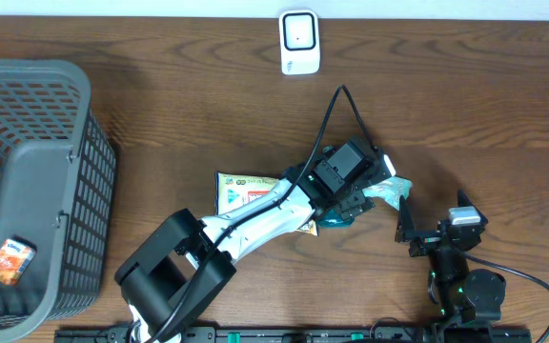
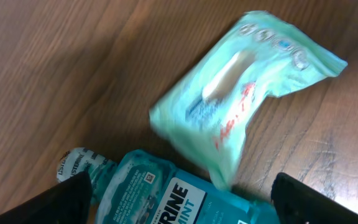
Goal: Scan the item barcode
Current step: 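Carry the green packet past the bottle and drop it right of it, then withdraw the left gripper back over the basket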
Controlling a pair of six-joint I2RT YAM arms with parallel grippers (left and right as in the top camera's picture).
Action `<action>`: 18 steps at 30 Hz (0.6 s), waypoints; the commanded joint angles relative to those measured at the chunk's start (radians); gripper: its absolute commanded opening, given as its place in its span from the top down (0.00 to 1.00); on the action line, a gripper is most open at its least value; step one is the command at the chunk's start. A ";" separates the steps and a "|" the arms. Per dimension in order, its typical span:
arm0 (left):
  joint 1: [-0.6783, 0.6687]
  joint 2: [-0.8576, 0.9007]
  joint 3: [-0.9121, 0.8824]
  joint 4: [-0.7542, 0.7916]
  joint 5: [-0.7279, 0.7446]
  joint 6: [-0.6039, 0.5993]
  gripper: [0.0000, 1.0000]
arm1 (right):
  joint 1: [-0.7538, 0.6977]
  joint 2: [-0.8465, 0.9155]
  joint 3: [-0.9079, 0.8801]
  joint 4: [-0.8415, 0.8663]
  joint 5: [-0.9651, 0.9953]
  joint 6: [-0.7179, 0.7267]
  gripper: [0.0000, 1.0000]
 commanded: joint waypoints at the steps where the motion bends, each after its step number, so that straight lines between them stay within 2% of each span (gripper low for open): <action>1: 0.000 -0.062 0.014 -0.002 -0.024 0.003 0.05 | 0.002 -0.004 -0.001 -0.004 0.004 0.014 0.01; 6: 0.000 -0.157 0.014 -0.016 -0.150 -0.038 0.02 | 0.002 -0.004 -0.001 -0.004 0.004 0.014 0.01; 11: 0.013 -0.323 0.014 -0.111 -0.321 -0.038 0.02 | 0.002 -0.004 -0.001 -0.004 0.004 0.014 0.01; 18: 0.116 -0.562 0.014 -0.235 -0.384 -0.070 0.02 | 0.002 -0.004 -0.001 -0.004 0.004 0.014 0.01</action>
